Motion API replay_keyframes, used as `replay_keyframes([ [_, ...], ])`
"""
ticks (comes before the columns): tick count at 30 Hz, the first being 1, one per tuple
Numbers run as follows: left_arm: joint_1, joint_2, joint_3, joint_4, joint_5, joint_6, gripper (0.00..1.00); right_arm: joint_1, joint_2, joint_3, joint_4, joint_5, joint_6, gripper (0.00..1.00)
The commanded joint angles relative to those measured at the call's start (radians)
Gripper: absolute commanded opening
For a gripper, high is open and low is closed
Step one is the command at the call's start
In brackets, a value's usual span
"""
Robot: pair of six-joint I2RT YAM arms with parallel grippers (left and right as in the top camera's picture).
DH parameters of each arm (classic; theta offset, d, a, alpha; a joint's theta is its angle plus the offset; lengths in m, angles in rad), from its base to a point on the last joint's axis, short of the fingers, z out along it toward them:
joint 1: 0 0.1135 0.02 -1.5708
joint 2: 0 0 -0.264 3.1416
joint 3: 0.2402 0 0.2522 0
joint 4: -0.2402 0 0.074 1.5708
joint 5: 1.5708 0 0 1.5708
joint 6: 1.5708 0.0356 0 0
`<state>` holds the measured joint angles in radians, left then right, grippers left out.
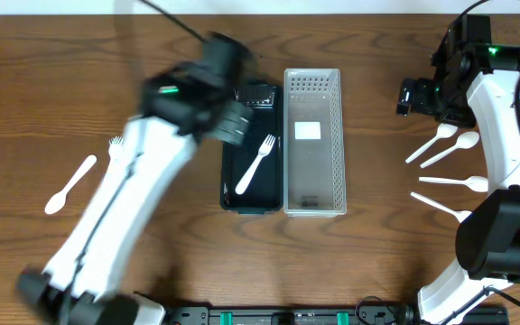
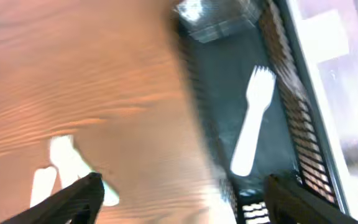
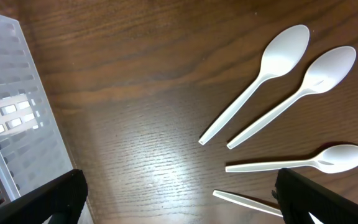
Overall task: Pack container
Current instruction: 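Move the left gripper back and grasp the white spoon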
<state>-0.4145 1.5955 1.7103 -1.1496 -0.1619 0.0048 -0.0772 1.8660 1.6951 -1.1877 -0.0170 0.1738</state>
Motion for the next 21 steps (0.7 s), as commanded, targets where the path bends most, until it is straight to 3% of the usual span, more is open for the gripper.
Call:
replay_keyframes([
  [1, 0.189, -0.083, 0.015, -0.067, -0.061, -0.047, 0.9, 0.006, -0.018, 0.01, -0.011, 0.013, -0.029, 0.99],
  [8, 0.644, -0.103, -0.026, -0.121, 0.118, -0.068, 0.92, 0.006, -0.018, 0.01, -0.026, 0.013, -0.034, 0.99],
  [16, 0.885, -0.023, -0.183, 0.017, 0.148, -0.109, 0.93, 0.006, -0.018, 0.01, -0.028, 0.013, -0.049, 0.99],
  [18, 0.918, 0.01, -0.218, 0.053, 0.154, -0.154, 0.93, 0.006, -0.018, 0.01, -0.029, 0.013, -0.048, 0.99],
  [21, 0.953, 0.073, -0.241, 0.055, 0.154, -0.376, 0.93, 0.006, -0.018, 0.01, -0.028, 0.012, -0.048, 0.99],
])
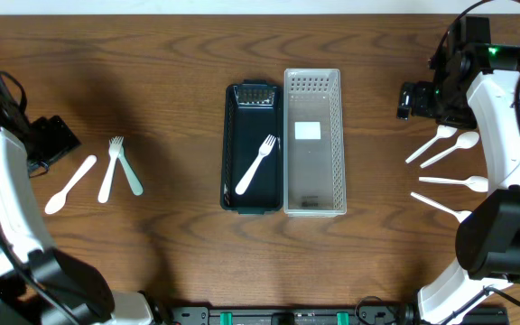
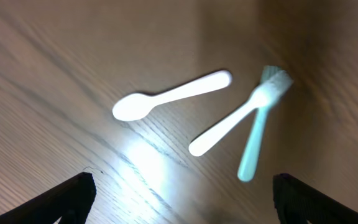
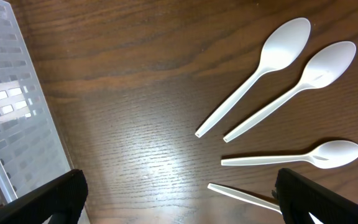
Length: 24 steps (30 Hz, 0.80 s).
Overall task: Pack container
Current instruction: 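Move the left gripper back and grasp the white spoon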
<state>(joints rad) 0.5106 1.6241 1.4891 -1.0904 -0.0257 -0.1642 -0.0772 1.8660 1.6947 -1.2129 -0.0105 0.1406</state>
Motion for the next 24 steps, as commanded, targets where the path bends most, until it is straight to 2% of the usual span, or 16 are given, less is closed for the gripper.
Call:
replay_keyframes([
  [1, 0.037, 0.066, -0.025, -0.028, 0.019, -0.354, 0.92, 0.006, -0.018, 0.01, -0.003, 0.006, -0.015, 0.99],
  [6, 0.041, 0.151, -0.063, -0.122, 0.065, -1.116, 0.93, 0.006, -0.018, 0.01, -0.007, -0.001, -0.014, 0.99],
  [9, 0.041, 0.175, -0.081, -0.1, 0.156, -1.365, 0.93, 0.006, -0.018, 0.01, -0.019, -0.018, -0.006, 0.99],
  [11, 0.04, 0.186, -0.081, -0.047, 0.153, -1.411, 0.93, 0.006, -0.018, 0.01, -0.022, -0.019, -0.006, 0.99],
  [16, 0.041, 0.2, -0.081, 0.083, 0.093, -1.441, 0.93, 0.006, -0.018, 0.01, -0.039, -0.02, -0.002, 0.99],
  [19, 0.041, 0.205, -0.081, 0.105, 0.031, -1.491, 0.91, 0.006, -0.018, 0.01, -0.048, -0.02, 0.005, 0.99],
  [21, 0.041, 0.213, -0.081, 0.105, -0.013, -1.495, 0.86, 0.006, -0.018, 0.01, -0.052, -0.02, 0.007, 0.99],
  [24, 0.048, 0.237, -0.082, 0.099, -0.027, -1.495, 0.86, 0.006, -0.018, 0.01, -0.054, -0.02, 0.021, 0.99],
])
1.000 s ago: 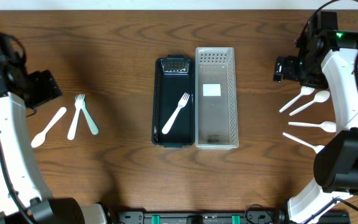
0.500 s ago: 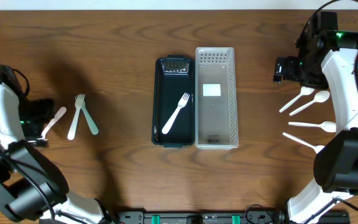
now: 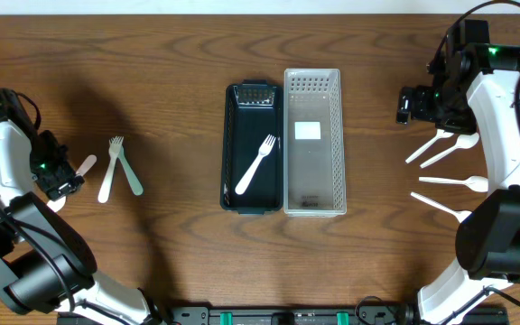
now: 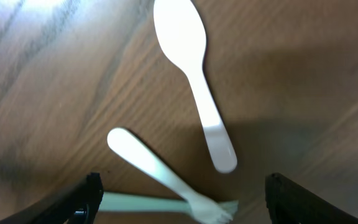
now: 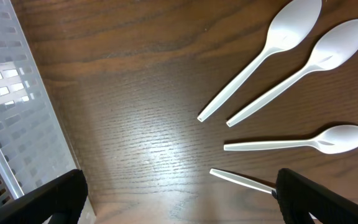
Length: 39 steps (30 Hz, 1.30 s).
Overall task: Pack container
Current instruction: 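Move the left gripper back and grasp the white spoon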
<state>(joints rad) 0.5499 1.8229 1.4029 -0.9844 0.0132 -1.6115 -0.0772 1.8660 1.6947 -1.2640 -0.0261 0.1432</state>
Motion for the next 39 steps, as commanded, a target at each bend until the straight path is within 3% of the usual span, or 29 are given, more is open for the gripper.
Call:
replay_keyframes([
  [1, 0.011, 0.051, 0.004, -0.008, -0.067, -0.048, 0.85, 0.006, -0.018, 0.01, -0.005, -0.004, 0.021, 0.99],
  [30, 0.082, 0.27, 0.003, 0.109, -0.078, -0.051, 0.85, 0.006, -0.018, 0.01, -0.023, -0.008, 0.07, 0.99],
  [36, 0.082, 0.27, 0.003, 0.112, -0.078, -0.051, 0.68, 0.006, -0.018, 0.01, -0.023, -0.008, 0.07, 0.99],
  [39, 0.082, 0.27, 0.003, 0.112, -0.078, -0.051, 0.5, 0.006, -0.018, 0.01, -0.023, -0.008, 0.07, 0.99],
])
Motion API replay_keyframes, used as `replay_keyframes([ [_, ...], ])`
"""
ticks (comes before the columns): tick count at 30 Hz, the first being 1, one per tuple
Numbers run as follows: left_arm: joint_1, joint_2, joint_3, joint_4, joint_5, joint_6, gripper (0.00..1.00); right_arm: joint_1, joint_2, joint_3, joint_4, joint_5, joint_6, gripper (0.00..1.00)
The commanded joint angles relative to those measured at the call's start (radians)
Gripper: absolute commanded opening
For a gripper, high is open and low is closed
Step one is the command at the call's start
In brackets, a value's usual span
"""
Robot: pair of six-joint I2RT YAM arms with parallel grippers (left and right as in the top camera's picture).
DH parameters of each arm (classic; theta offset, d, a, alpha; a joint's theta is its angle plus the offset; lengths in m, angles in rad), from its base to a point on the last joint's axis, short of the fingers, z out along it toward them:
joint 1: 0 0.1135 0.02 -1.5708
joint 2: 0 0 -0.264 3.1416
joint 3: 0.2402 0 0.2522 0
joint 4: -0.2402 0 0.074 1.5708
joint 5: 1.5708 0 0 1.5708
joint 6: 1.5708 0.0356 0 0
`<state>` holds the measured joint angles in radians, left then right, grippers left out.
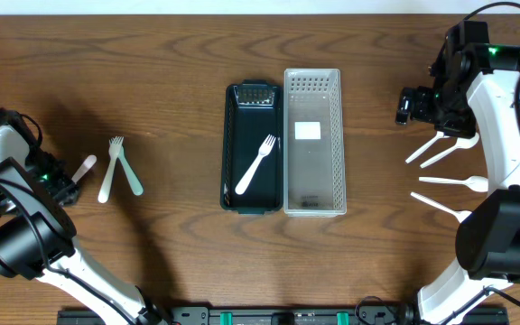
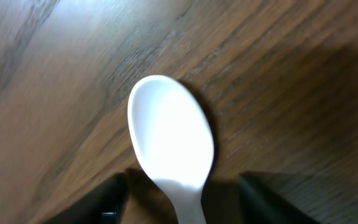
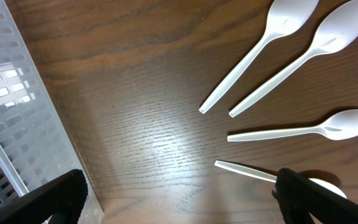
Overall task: Pack container
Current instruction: 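Move the left gripper back and grasp the white spoon, then carry the white spoon with the left gripper into the green basket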
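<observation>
A white spoon (image 2: 169,134) lies on the wooden table at the far left. My left gripper (image 2: 182,200) is low over it, open, one finger on each side of the spoon's neck. From overhead, only the spoon's handle (image 1: 86,166) shows beside the left gripper (image 1: 59,187). A dark tray (image 1: 228,144) at the middle holds a white fork (image 1: 256,164). Beside it stands a clear slotted container (image 1: 336,144). My right gripper (image 3: 179,205) hangs open over bare wood near several white spoons (image 3: 260,53).
A white fork (image 1: 109,169) and a teal fork (image 1: 128,171) lie crossed just right of the left gripper. Several white spoons (image 1: 452,183) fan out on the right side, below the right gripper (image 1: 417,101). A small clear lid sits in the dark tray's far end.
My left gripper has come down much closer to the white spoon, so its bowl now fills the wrist view and its neck lies between the fingers. The right gripper barely shifted.
My left arm was first over the dark tray with the white fork lying in it. Then it was at the far left above the spoon and two forks, then nearer the spoon, and now it straddles the spoon's neck. The right gripper stayed open near its spoons.
</observation>
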<state>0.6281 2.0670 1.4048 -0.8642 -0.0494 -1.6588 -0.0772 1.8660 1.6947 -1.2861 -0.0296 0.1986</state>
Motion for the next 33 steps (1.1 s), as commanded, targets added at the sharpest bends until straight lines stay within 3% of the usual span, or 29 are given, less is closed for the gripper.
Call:
replay_keyframes([
  [1, 0.003, 0.026, 0.002, -0.008, -0.016, -0.003, 0.47, 0.006, -0.018, 0.01, -0.002, -0.005, 0.014, 0.99],
  [3, 0.003, 0.026, 0.002, -0.008, -0.015, -0.003, 0.43, 0.006, -0.018, 0.01, -0.004, -0.005, 0.014, 0.99],
  [5, 0.003, 0.026, 0.002, -0.01, -0.015, -0.003, 0.33, 0.006, -0.018, 0.01, -0.006, -0.005, 0.014, 0.99],
  [13, 0.003, 0.026, 0.002, -0.012, -0.01, -0.003, 0.24, 0.006, -0.018, 0.01, -0.006, -0.005, 0.014, 0.99],
  [21, 0.003, 0.026, 0.002, -0.012, -0.003, 0.0, 0.06, 0.006, -0.018, 0.01, -0.006, -0.004, 0.014, 0.99],
  [29, 0.004, 0.024, 0.002, 0.003, 0.034, 0.011, 0.06, 0.006, -0.018, 0.01, -0.008, -0.004, 0.014, 0.99],
  [33, 0.003, 0.011, 0.016, 0.056, 0.088, 0.143, 0.06, 0.006, -0.018, 0.01, -0.005, -0.004, 0.013, 0.99],
])
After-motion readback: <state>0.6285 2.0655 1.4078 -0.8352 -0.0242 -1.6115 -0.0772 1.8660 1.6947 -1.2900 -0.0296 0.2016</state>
